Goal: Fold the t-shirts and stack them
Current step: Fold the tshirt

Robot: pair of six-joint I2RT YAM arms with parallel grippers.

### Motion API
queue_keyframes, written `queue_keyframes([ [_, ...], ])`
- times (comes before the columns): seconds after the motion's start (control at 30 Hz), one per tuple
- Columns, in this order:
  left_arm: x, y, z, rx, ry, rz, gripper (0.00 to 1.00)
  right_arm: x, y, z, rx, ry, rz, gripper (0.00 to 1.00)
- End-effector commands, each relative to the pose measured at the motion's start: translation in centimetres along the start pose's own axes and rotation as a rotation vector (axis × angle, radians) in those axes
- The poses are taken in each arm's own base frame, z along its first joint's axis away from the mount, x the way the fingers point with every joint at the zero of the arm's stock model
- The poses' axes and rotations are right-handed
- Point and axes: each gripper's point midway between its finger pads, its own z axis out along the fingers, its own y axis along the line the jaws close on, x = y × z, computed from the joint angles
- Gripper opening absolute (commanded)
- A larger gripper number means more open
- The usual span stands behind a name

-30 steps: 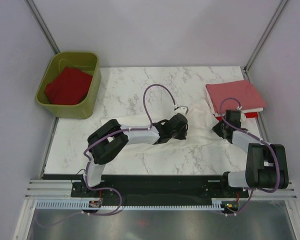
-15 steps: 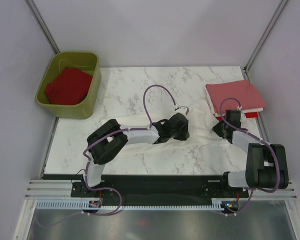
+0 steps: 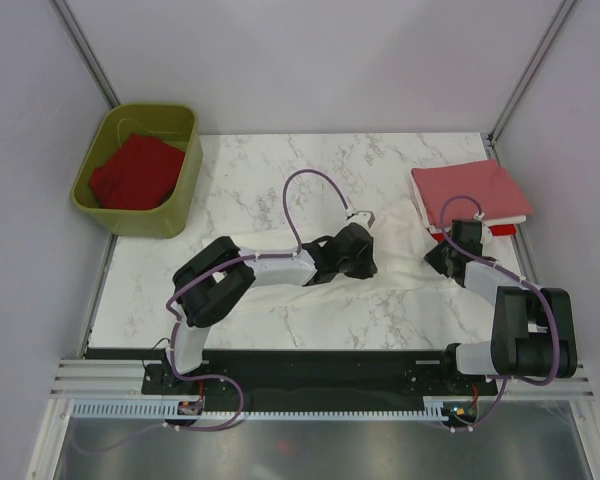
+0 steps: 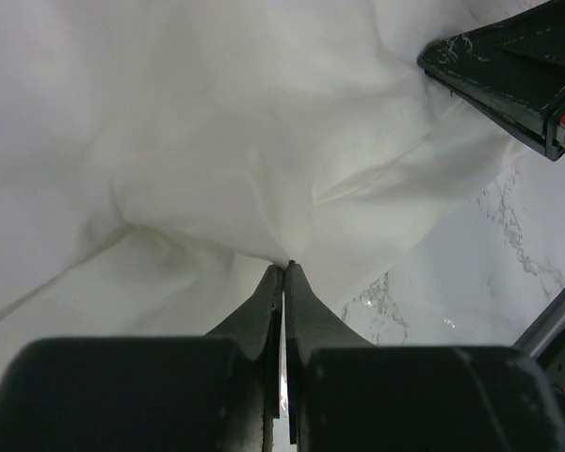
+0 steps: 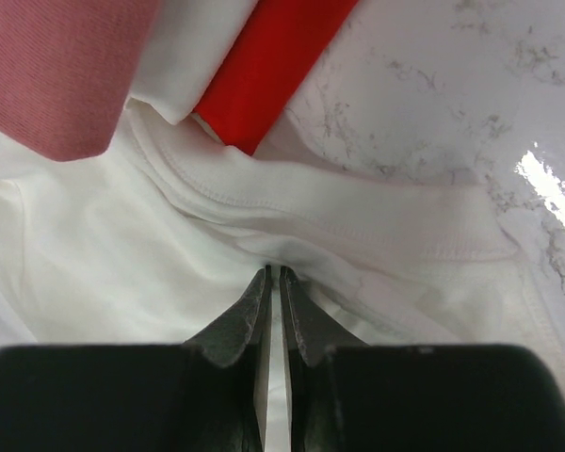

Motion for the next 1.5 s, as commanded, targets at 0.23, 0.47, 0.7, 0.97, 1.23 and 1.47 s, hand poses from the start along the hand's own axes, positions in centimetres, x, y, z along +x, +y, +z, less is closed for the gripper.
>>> queue_keyframes([
  [0.23,-0.8,-2.3,-2.6,0.109,-0.025,-0.081,0.02,-0.2,-1.6,-2.3,0.026,-0.054,-0.035,0.30],
  [0.47,-1.7,-2.8,-3.4,0.129,-0.051,-0.092,0.02,-0.9,-1.1,-3.6,-0.015,-0.113,-0.037,0.54],
  [0.7,-1.9,-2.9,-3.3,0.148,-0.045,-0.115,0.02,-0.3,-1.9,-3.4,0.022,-0.083,-0.030,0.47],
  [0.97,-2.3,-2.3,-3.2,0.141,-0.050,-0.121,0.02,0.4,-2.6,-3.3,0.056,-0.055,-0.011,0.44],
  [1.23,-2.2,-2.1,-2.9,0.133,-0.042,-0.124,0.02,0.4,-2.7,-3.1,0.055,-0.068,0.008,0.35],
  [1.47,-1.7,-1.5,-2.7,0.110,-0.034,-0.136,0.02,0.3,-2.7,-2.7,0.083,-0.043,-0.017,0.00],
])
